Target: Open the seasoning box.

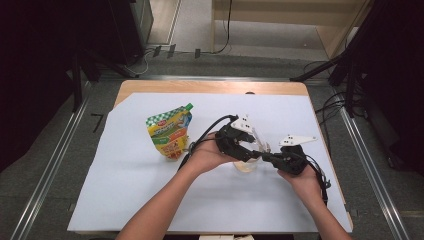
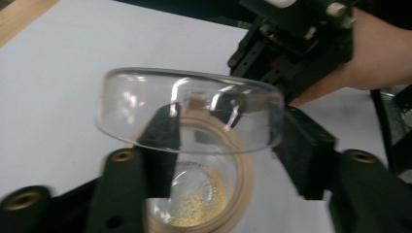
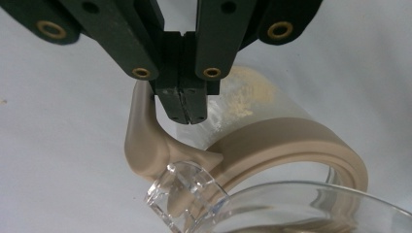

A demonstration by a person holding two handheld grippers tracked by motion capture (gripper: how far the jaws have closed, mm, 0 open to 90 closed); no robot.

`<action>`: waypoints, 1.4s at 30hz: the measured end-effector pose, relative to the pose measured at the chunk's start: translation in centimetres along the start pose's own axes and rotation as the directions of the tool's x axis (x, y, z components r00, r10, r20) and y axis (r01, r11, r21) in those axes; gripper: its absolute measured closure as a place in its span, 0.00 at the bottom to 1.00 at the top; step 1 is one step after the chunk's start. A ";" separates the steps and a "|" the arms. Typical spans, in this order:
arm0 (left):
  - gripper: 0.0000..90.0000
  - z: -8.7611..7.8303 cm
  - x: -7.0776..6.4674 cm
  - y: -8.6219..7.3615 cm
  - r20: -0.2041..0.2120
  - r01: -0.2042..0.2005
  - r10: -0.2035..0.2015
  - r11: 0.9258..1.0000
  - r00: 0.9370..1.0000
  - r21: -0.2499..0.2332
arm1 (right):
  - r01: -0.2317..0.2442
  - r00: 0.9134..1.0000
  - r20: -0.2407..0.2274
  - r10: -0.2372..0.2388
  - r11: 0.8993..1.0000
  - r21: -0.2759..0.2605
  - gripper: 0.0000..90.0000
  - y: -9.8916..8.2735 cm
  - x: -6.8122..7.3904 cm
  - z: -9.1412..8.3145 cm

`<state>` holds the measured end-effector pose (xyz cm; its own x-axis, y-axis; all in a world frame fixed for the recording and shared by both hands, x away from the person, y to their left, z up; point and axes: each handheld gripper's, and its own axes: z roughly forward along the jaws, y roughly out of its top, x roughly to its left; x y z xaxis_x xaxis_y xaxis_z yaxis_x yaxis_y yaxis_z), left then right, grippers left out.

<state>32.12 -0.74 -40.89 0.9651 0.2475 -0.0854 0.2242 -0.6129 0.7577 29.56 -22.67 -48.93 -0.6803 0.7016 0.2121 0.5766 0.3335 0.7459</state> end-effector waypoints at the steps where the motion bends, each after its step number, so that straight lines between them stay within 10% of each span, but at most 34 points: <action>1: 0.64 0.0 -0.1 0.2 0.007 0.000 0.000 1.000 1.000 0.001 | 0.004 1.000 -0.001 -0.004 1.000 -0.002 1.00 0.0 0.0 0.0; 4: 0.80 -0.1 -0.4 0.6 0.048 0.009 -0.009 1.000 0.999 0.003 | 0.002 1.000 -0.004 -0.002 1.000 -0.004 1.00 0.0 0.0 0.0; 16: 0.92 0.5 -0.1 1.9 0.102 0.061 -0.064 0.998 0.993 0.032 | 0.004 1.000 -0.016 -0.004 1.000 0.001 1.00 -0.1 0.2 0.2; 32: 0.72 1.8 -0.1 3.1 0.092 0.100 -0.104 0.994 0.990 0.055 | -0.036 0.999 -0.027 0.035 0.999 -0.030 1.00 -0.3 -0.1 -0.7; 42: 0.72 -0.5 0.5 1.9 0.120 0.142 -0.147 0.989 0.982 0.048 | -0.064 0.998 -0.030 0.063 0.997 -0.046 0.97 -1.1 -0.3 -2.4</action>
<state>32.92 -1.46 -39.19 0.9308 0.2435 -0.2727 0.3656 -0.6071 0.7056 28.06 -24.71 -48.32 -0.6560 0.7018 0.2777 0.5976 0.2582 0.7591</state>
